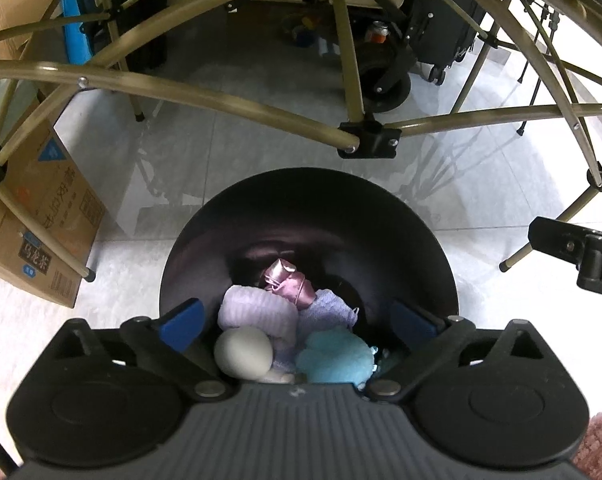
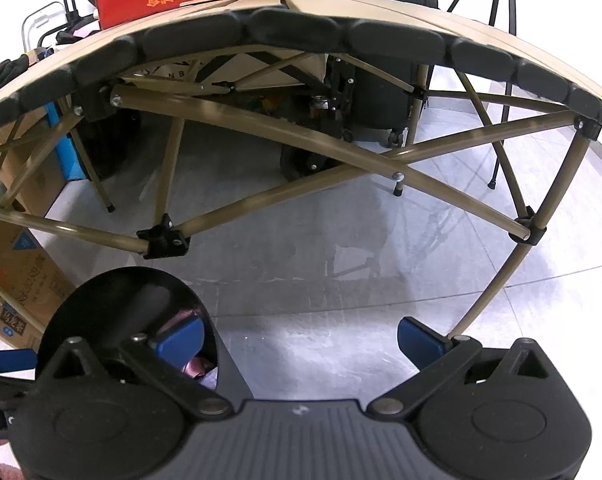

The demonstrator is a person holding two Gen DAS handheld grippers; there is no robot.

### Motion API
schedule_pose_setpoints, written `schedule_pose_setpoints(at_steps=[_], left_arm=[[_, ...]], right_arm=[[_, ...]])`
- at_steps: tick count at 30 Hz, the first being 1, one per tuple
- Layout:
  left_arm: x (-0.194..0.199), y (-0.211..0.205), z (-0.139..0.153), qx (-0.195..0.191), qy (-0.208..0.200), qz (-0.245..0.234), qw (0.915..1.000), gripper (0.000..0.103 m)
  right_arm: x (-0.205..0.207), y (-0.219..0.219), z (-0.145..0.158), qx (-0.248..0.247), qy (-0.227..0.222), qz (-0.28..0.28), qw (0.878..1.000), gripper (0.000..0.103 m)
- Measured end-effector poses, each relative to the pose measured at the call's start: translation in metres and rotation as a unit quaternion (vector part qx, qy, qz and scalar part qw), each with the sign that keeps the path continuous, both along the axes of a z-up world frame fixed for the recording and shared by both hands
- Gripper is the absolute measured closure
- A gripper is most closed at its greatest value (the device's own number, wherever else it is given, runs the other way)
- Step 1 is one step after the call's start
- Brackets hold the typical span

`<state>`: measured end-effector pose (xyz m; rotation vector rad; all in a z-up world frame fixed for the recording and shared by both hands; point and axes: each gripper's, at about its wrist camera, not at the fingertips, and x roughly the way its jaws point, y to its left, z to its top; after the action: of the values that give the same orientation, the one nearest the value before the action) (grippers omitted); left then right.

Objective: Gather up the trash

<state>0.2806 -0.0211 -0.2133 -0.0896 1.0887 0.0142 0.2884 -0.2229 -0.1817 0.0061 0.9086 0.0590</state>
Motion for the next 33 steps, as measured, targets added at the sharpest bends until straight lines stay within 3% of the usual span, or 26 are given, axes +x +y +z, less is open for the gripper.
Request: schedule_pose_setpoints(at_steps=[9,15,26,33], left_arm=[[-0.002,-0.001,0.003,0.008,-0.006,0.001,0.9999,0.0],[-0.016,0.002,0.024,0.031,-0.044,0.003,0.9986,0.0],[-0.102,0.012,0.101,0.062,-0.166,0.001,0.9842,0.0],[-0.163,0.017,0.132,0.063,-0.204,-0.006,0.9768,0.0]], right_arm=[[0.0,0.002,0.0,0.002,-0.001,0.002,1.0,0.0],[-0.011,0.002,0.016,0.017,-0.029,0.01,0.999,0.0],[-0.076,0.002,0.075,0.077,-0.11,0.039,0.99,0.0],[-0.143,0.006,0.1,0.072,-0.141,0.092,0.983,0.0]])
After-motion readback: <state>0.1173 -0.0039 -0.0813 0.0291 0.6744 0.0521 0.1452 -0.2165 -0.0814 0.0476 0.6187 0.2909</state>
